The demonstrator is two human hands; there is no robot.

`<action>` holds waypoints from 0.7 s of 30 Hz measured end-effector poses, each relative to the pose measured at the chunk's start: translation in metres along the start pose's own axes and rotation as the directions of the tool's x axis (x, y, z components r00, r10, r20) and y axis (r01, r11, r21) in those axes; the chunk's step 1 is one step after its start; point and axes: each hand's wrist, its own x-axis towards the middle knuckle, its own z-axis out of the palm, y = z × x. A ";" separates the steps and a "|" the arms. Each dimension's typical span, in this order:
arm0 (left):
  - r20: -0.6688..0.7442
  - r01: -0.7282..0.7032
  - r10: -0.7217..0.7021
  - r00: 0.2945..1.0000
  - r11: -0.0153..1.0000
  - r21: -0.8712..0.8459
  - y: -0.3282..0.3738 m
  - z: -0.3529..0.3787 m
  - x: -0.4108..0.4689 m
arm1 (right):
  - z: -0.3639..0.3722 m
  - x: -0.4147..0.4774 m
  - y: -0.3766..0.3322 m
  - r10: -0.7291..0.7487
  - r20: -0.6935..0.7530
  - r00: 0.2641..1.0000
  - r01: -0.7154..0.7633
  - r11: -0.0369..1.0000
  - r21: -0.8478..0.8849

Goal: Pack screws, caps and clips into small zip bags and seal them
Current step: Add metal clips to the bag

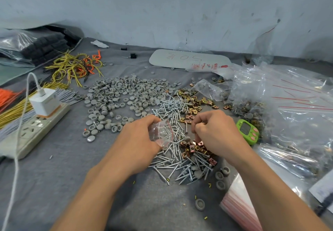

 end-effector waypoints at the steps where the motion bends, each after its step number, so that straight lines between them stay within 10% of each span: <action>1: 0.000 0.001 -0.001 1.000 1.000 0.003 0.000 0.000 0.000 | 0.000 0.000 0.001 0.006 0.026 1.000 -0.006 1.000 0.010; 8: 0.010 0.011 -0.011 1.000 1.000 0.010 0.001 0.000 0.000 | 0.000 0.003 0.009 -0.005 0.147 0.989 -0.038 0.957 0.287; 21: 0.007 0.010 -0.011 1.000 1.000 0.022 0.003 0.001 0.000 | 0.005 -0.002 0.000 -0.067 0.176 0.982 0.026 0.973 0.228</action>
